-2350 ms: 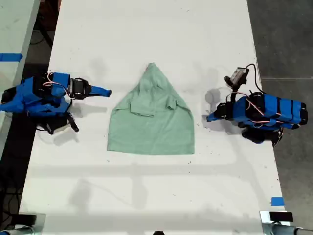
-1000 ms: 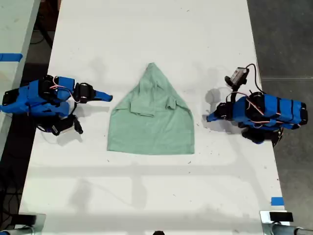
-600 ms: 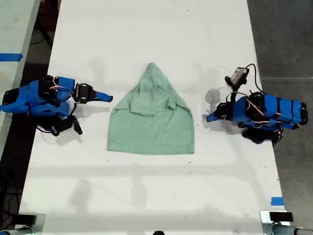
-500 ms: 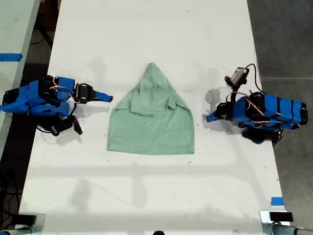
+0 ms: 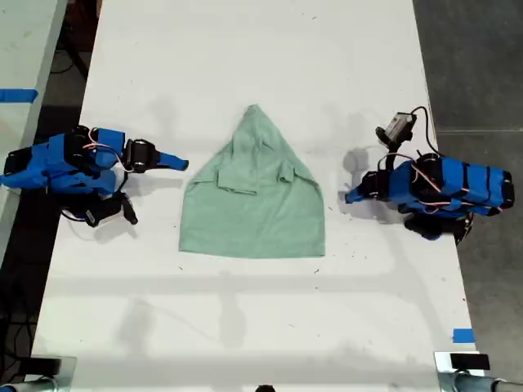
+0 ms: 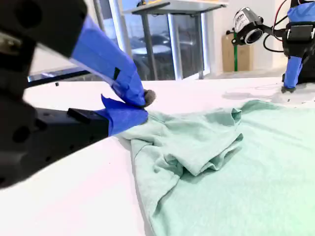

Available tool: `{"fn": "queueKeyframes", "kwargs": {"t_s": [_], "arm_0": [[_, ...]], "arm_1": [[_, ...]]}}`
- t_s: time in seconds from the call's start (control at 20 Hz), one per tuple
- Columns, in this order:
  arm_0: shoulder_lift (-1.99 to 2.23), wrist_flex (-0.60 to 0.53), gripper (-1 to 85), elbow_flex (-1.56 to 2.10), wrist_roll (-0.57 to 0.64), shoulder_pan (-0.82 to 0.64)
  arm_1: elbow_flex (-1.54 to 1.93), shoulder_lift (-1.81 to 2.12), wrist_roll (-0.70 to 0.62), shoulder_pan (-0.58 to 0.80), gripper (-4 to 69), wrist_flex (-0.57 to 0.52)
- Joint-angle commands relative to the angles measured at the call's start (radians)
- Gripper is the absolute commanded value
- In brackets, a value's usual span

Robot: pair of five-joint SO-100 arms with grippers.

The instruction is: Fold t shirt

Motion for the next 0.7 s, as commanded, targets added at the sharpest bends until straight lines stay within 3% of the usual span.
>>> {"fn": "queueKeyframes", "kwargs": {"t_s": [0.0,0.65], "arm_0": [[0.008,0.005,-0.2,0.005,-0.02,-0.014],[0.008,0.006,-0.2,0.006,-0.026,-0.021]], "arm_1": [[0.037,0.011,0.034,0.008,-1.6,0.008],[0.037,0.011,0.038,0.011,-1.6,0.009]]}}
